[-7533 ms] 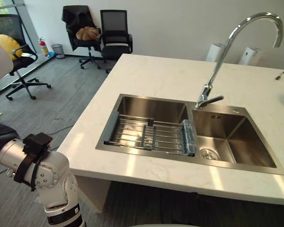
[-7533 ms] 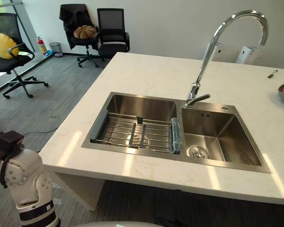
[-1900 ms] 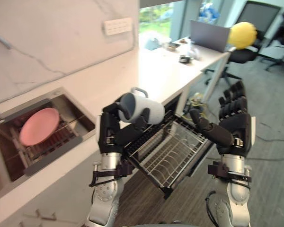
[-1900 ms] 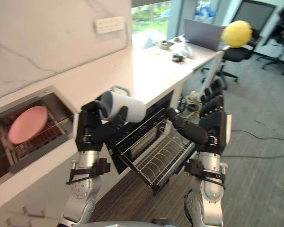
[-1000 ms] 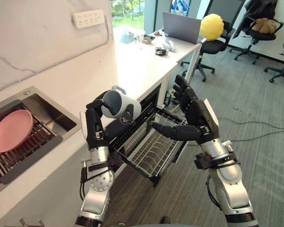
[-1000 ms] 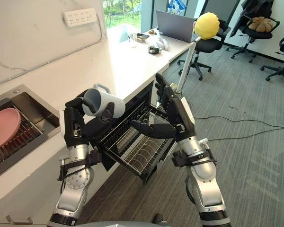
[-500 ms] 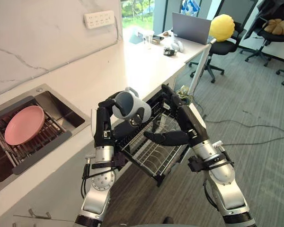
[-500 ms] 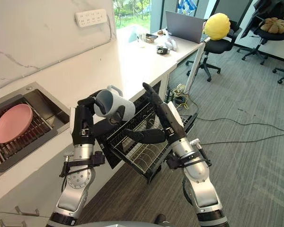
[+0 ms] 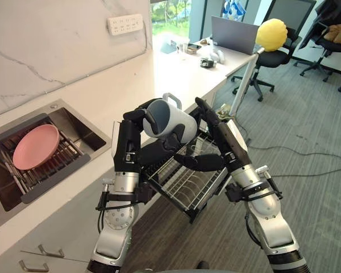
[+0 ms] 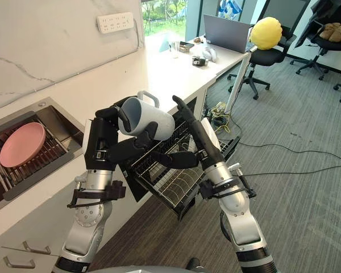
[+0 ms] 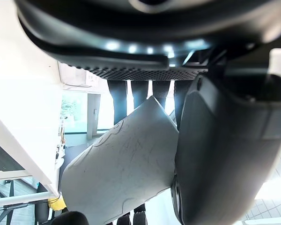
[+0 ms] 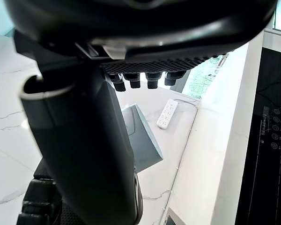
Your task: Walk over to the sink, pick up the cup, carry it to the dishwasher, place the cup inside the dishwasher, then close the dishwasher door
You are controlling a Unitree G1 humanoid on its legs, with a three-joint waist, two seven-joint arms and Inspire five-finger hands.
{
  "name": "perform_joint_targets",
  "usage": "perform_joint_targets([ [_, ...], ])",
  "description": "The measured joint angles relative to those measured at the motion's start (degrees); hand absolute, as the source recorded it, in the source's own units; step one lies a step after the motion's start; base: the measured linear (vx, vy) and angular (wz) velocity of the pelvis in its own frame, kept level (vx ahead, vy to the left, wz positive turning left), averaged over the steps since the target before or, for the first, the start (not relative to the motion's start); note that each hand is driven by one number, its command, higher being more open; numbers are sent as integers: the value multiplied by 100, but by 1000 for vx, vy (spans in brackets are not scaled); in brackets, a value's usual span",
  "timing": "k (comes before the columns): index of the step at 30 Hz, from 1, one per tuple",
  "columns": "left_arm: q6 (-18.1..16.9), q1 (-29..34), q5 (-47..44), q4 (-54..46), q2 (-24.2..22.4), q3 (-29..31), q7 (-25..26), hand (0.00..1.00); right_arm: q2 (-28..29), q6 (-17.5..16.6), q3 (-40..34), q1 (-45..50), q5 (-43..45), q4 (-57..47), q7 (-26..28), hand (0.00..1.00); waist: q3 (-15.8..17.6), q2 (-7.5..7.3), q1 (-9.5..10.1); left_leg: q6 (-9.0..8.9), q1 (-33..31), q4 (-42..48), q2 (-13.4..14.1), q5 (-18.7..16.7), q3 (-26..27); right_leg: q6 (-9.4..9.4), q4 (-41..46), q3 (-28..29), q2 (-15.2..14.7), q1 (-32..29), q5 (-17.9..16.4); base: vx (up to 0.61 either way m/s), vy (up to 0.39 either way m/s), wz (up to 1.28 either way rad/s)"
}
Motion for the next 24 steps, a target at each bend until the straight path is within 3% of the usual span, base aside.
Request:
perform_joint_targets([
  [9,113,99,-1,-40,9,-305,-290,0,12,-1,14,-94,5,0,-162,100,-6,11,3,7,-11,-7,-9,6,-18,7,-1,-16,-11,-2,5,-4,21,1],
  [24,203,147,227,16,67,-571,-272,0,9,107,181,-112,8,1,-189,100,-59,98,5,8,-27,-25,-18,33,-58,7,-3,-56,-18,-5,6,-1,20,1],
])
